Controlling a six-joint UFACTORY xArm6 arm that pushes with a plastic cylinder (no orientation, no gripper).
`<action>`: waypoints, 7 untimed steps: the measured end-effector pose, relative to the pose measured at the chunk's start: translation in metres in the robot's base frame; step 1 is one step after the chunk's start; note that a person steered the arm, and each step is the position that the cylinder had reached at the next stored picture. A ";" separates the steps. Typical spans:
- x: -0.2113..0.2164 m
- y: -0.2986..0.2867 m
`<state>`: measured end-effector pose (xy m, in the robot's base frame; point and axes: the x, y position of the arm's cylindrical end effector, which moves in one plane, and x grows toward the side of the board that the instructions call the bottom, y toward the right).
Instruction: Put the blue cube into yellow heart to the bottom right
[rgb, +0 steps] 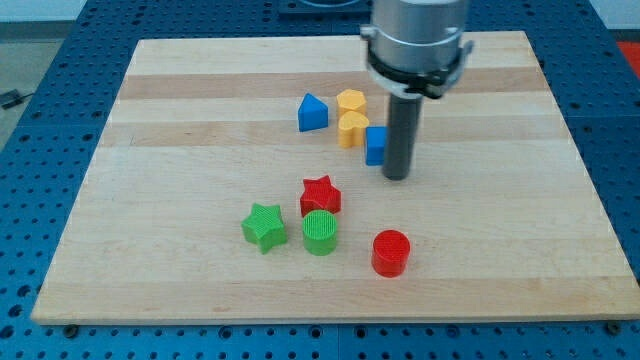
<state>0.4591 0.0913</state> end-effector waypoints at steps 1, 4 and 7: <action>-0.003 0.039; -0.033 -0.021; -0.046 -0.033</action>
<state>0.4135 0.0581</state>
